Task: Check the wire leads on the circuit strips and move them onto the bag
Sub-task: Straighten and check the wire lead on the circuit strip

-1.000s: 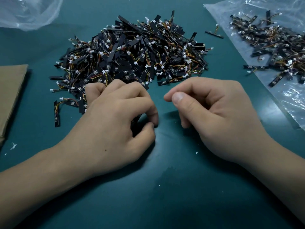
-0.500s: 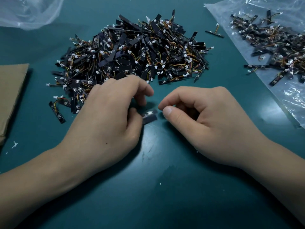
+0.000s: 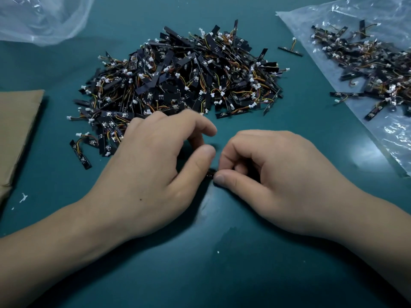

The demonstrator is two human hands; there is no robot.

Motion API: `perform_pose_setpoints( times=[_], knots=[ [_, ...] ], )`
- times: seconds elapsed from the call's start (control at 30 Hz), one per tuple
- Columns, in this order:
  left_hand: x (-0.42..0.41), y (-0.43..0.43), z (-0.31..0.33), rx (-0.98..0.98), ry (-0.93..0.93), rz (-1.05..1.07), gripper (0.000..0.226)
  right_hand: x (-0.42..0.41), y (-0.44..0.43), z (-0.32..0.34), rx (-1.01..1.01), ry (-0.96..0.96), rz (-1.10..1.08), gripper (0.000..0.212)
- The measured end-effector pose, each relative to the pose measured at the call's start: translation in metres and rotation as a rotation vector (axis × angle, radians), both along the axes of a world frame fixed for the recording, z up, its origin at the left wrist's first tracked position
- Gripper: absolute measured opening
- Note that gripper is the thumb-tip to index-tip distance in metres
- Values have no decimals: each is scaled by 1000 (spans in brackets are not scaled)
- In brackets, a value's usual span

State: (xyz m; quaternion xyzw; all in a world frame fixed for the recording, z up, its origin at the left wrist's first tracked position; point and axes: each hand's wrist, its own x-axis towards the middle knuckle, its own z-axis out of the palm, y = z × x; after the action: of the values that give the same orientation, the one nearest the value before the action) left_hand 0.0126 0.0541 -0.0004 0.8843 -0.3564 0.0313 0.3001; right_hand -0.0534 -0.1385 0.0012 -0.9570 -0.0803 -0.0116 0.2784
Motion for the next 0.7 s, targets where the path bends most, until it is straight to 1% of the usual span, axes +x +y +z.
perform_pose_setpoints(
  times=[0.07, 0.2, 0.27, 0.3, 0.37, 0.4, 0.47, 0.5, 0.57, 0.7],
  knots=[
    [-2, 0, 2, 27, -8, -24, 18, -1, 0, -1, -8, -27, 0, 17],
    [-3, -1, 5, 32, -27, -22, 12, 1, 1, -3, 34, -71, -95, 16],
    [-3, -3, 5, 9, -44, -9, 13, 1, 0, -4, 87, -71, -113, 16],
    [-4, -4, 5, -1, -49, -4, 14, 1, 0, -3, 146, -76, -121, 17],
    [-4, -5, 6, -17, -69, -10, 14, 1, -1, -2, 276, -83, -129, 23],
    [-4, -4, 6, -22, -81, -20, 15, 1, -1, -1, 299, -81, -123, 29],
    [-3, -3, 6, -27, -91, -37, 15, 2, -1, -1, 258, -66, -106, 40],
    [-3, -3, 6, -31, -91, -42, 15, 3, -1, -2, 233, -51, -102, 42],
    [-3, -3, 6, -54, -77, -42, 15, 4, -3, -3, 240, -32, -104, 37],
    [-3, -2, 5, -105, -48, -38, 15, 4, -6, -2, 335, -16, -91, 27]
  ],
)
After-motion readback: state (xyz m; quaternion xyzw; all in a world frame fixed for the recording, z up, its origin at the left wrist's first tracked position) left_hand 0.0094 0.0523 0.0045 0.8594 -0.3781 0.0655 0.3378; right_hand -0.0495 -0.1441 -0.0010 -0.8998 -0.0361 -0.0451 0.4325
